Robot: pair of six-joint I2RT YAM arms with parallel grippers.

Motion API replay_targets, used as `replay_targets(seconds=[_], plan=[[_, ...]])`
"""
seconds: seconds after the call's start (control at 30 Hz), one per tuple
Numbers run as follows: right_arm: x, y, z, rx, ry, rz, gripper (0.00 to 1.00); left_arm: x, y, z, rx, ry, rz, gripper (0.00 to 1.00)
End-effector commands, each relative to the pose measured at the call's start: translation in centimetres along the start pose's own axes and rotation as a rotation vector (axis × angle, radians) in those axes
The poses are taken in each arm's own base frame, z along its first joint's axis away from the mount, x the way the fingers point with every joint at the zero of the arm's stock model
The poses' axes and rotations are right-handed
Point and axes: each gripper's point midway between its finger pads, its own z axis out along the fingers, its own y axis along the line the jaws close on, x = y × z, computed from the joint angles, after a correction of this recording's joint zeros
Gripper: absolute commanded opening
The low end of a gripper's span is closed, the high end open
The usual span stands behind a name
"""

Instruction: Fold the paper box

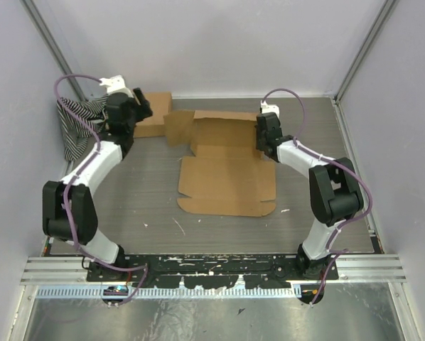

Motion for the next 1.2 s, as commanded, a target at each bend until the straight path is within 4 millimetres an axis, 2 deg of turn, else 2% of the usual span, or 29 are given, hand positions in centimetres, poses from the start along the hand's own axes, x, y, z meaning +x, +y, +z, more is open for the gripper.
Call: replay_targets(seconds=[0.0,0.07,0.17,0.27,0.4,0.5,0.63,0.73,1.03,1.17], plan=[[-2.5,-1.2,-0.5,0.008,-0.003,0.016,0.02,4.5,2.0,1.7,0.009,0.198,-0.036,0.74],[-2.6,-1.5,-0.3,-0.009,0.014,0.02,0.02,6.5,2.2,3.0,0.027,0.253,-0.006,0.75],[-2.6,-2.0,0.1,-0.046,0.036,0.026,0.03,8.9,1.7,4.1,0.088,0.277,0.001,0.7],[-2.2,-2.3,0.6,-0.089,0.056,0.037,0.04,9.9,0.5,3.9,0.183,0.228,-0.019,0.65],[-2.0,-2.2,1.1,-0.127,0.07,0.034,0.05,11.2,-0.4,3.5,0.282,0.169,-0.016,0.65],[-2.1,-1.9,1.0,-0.147,0.066,0.027,0.05,11.9,-1.9,3.6,0.363,0.141,-0.016,0.65],[-2.2,-1.9,0.7,-0.152,0.058,0.016,0.05,12.2,-2.7,4.1,0.397,0.111,-0.001,0.64],[-2.4,-2.0,0.5,-0.15,0.05,0.002,0.05,12.0,-2.4,4.3,0.383,0.094,0.031,0.64],[-2.6,-2.9,0.4,-0.15,0.045,-0.002,0.06,9.7,-0.5,3.7,0.307,0.016,0.158,0.64],[-2.7,-2.7,0.3,-0.167,0.043,-0.003,0.06,9.6,0.9,4.8,0.235,0.051,0.185,0.66]])
